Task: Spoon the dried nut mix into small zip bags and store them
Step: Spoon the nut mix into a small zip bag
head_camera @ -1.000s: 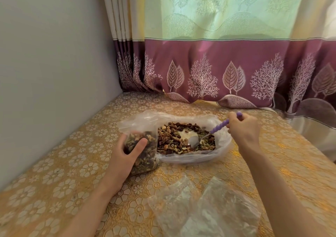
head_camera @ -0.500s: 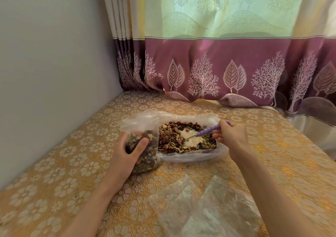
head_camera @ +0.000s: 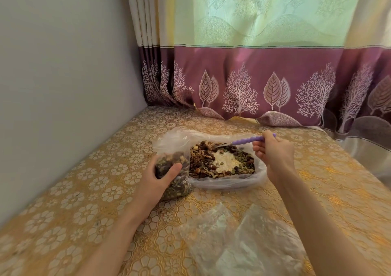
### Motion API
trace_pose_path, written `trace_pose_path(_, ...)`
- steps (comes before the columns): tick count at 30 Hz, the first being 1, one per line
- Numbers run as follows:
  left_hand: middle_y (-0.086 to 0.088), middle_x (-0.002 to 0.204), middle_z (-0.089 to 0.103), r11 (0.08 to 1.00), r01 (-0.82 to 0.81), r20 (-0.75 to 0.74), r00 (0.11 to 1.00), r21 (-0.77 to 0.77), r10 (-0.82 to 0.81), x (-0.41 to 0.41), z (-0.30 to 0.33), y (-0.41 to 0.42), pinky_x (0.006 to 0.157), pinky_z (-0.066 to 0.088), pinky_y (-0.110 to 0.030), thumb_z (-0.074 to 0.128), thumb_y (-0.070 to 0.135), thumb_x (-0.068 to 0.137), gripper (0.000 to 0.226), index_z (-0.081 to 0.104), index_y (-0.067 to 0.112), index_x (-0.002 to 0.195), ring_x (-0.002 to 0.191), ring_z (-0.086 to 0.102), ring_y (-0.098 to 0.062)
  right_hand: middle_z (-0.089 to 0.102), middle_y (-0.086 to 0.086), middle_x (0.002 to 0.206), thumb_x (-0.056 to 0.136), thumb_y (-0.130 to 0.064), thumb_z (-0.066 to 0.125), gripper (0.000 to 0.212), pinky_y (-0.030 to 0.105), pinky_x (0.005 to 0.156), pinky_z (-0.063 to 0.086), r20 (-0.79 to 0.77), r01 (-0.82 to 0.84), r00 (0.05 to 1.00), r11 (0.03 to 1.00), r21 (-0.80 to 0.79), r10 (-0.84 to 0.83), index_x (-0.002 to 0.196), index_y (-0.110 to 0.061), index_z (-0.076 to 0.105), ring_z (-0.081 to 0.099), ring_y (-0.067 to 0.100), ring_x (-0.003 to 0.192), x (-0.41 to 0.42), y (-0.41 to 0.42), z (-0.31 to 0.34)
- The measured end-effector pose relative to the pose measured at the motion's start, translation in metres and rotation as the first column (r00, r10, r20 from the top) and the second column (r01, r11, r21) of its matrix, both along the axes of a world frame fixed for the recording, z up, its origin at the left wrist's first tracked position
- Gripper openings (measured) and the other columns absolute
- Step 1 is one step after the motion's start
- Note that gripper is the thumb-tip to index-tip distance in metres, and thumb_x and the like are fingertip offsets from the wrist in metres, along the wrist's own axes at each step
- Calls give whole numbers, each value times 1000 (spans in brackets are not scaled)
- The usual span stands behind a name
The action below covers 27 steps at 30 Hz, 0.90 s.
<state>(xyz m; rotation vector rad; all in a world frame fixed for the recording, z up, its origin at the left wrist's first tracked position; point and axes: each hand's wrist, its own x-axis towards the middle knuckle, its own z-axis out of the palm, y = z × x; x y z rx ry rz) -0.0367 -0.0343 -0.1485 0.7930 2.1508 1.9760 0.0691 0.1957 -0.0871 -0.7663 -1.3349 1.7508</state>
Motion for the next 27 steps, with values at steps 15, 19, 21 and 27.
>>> trace_pose_path(15,29,94,64,1000,9,-16,1000,-7,-9,0,1,-1,70,49,-14,64,66,61,43,54,50,99,86,60,12,63,4,57,93,-8,51,23,14,45,46,-150,-219,959,965,142,240,77,0,64,55,9,48,-12,-53,51)
trace_pose_path(19,28,94,65,1000,22,-4,1000,-4,-22,0,0,-2,75,49,-18,64,67,59,44,55,50,99,86,61,9,65,3,58,93,-6,49,20,17,46,45,-174,-236,943,938,255,285,82,3,63,54,12,52,-10,-61,45)
trace_pose_path(21,25,96,66,999,32,-3,999,-7,-32,0,0,-2,74,49,-17,65,63,63,41,56,48,101,88,62,7,64,3,59,91,-3,48,19,18,45,43,-199,-230,934,925,304,298,79,0,62,53,12,53,-8,-61,44)
trace_pose_path(27,17,103,64,1000,31,17,999,-2,-31,1,3,0,73,48,-15,64,60,63,41,55,48,100,90,62,5,65,4,64,90,-1,48,18,18,48,44,-252,-243,911,917,316,328,80,-2,63,54,12,54,-5,-50,40)
